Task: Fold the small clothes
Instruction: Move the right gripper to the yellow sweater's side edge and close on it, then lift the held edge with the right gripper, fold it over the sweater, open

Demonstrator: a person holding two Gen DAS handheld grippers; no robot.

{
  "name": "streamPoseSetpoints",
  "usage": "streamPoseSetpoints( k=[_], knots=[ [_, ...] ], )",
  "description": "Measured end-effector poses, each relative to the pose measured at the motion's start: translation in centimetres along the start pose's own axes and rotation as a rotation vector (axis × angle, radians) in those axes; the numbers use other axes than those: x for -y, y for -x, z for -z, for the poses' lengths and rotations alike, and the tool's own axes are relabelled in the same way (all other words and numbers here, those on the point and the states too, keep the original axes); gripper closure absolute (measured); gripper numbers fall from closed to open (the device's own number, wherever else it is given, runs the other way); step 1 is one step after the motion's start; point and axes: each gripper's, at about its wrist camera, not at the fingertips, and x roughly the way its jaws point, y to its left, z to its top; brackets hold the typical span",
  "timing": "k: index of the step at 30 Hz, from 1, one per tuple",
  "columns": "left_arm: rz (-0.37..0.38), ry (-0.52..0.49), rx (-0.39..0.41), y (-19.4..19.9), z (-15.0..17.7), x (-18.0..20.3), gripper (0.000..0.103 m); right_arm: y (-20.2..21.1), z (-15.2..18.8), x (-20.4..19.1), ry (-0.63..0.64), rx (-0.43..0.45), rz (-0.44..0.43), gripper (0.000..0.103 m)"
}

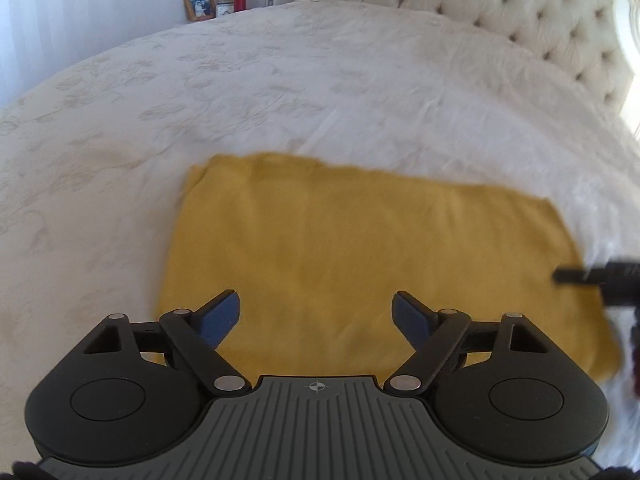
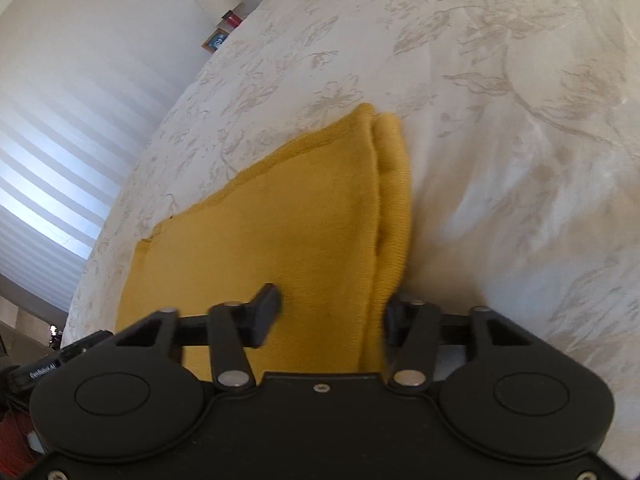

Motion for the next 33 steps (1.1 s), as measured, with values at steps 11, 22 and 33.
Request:
streamPoseSetpoints(
  k=[11, 22, 33],
  knots=[
    [-0.083, -0.048, -0.030, -8.6, -3.9, 4.8, 0.020, 0.8, 0.9, 2.5, -0.095, 0.012, -0.056, 0.079],
    [-0.113, -0.107, -0.098, -10.7, -4.8, 5.1, 0.018, 0.5, 0.4, 1.5, -0.078, 0.004, -0.022, 0.079],
    [-0.041, -0.050, 0.008, 0.2, 1.9, -1.4, 0.024, 0.0, -0.4, -2.6, 0.004, -0.027, 0.118, 0.081]
  ],
)
